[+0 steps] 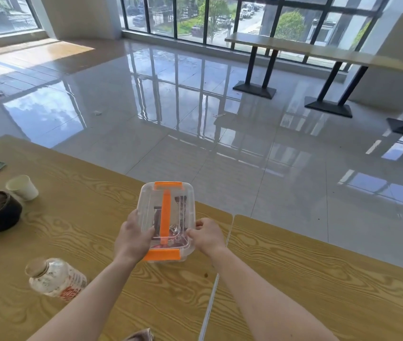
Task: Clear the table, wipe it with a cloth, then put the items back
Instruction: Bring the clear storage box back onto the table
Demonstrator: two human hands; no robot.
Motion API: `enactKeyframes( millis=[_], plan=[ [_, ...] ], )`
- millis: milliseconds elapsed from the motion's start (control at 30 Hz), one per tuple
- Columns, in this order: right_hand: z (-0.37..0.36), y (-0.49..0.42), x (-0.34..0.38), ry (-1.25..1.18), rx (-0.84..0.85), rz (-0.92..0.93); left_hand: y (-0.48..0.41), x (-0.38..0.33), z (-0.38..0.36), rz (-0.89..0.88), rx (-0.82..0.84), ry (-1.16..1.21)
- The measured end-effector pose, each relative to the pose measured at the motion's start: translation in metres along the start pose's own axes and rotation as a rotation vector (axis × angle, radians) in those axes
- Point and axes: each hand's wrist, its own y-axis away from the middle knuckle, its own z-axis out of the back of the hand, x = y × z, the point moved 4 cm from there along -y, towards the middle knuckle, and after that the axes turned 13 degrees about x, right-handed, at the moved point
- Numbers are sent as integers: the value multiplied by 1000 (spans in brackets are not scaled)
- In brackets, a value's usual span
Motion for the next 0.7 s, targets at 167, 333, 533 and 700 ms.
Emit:
enactKeyframes(
  millis=[167, 333, 533, 700],
  plan=[
    [25, 28, -24, -74, -59, 7, 20, -27, -20, -77, 24, -27],
    [54, 67, -54, -142, -137, 7, 48, -65, -43, -175, 56, -49],
    [88, 124, -96, -200, -255, -2, 83, -108, -80, -308, 117, -92],
    [109, 181, -136, -301, -361, -26, 118, -135, -118, -386, 222, -94]
  ],
)
